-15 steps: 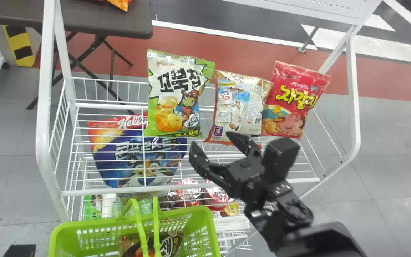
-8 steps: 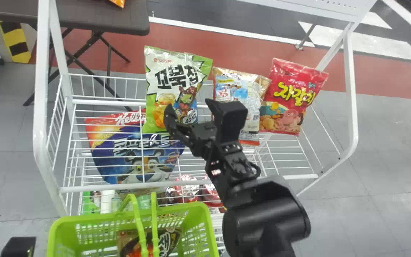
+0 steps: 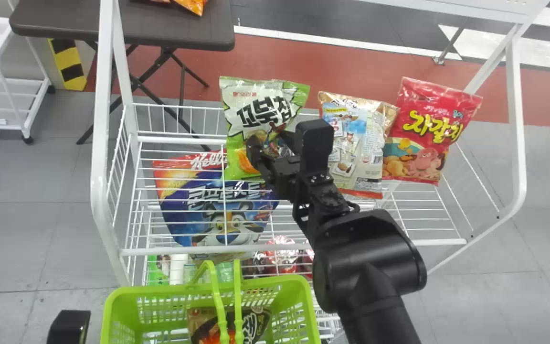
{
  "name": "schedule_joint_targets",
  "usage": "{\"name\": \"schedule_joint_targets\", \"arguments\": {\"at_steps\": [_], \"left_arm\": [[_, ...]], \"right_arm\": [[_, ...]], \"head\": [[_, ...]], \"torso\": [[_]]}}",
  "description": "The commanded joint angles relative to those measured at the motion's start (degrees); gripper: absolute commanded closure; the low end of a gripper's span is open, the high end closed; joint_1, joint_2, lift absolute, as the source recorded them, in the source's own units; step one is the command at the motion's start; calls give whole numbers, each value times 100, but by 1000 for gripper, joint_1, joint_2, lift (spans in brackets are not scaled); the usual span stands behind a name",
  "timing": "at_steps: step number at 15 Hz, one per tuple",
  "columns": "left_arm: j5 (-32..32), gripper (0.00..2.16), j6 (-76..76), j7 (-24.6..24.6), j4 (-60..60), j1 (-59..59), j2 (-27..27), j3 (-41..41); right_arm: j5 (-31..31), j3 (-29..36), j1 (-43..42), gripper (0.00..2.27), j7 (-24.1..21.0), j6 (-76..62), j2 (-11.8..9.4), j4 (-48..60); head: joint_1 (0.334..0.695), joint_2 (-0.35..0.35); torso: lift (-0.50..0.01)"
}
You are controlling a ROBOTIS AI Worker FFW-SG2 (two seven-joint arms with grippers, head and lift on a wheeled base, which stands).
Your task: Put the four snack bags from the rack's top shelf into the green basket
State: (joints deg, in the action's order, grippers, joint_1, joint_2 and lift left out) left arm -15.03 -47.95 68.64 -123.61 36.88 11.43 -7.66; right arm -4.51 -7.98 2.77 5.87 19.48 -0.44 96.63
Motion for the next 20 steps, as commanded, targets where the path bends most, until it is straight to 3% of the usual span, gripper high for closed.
{"name": "schedule_joint_targets", "arguments": {"at_steps": [1,7,10,13,17,20], "left_arm": [[8,1760,0,0,-5,-5,0,1],[26,1760,0,0,-41,12,-18,-8],[61,1760,0,9,-76,30,-35,-16],[105,1760,-18,0,-93,39,-79,-16],[158,1760,-18,-26,-85,65,-132,-52],[211,1760,-18,-53,-85,65,-176,-122]], "right_arm": [[12,7,216,2223,90,-71,-18,357],[109,306,1358,2219,564,562,-80,2299],[636,912,2070,2219,881,2513,-185,3846],[1295,1853,2879,2216,1180,4236,-203,5032],[2200,2925,3362,2216,1654,6257,-194,5472],[2447,2925,3626,2216,1883,6785,-211,5235]], "head": [[695,-226],[695,-239],[695,-272],[695,-350],[695,-350],[695,-350]], "torso": [[0],[0],[0],[0],[0],[0]]}}
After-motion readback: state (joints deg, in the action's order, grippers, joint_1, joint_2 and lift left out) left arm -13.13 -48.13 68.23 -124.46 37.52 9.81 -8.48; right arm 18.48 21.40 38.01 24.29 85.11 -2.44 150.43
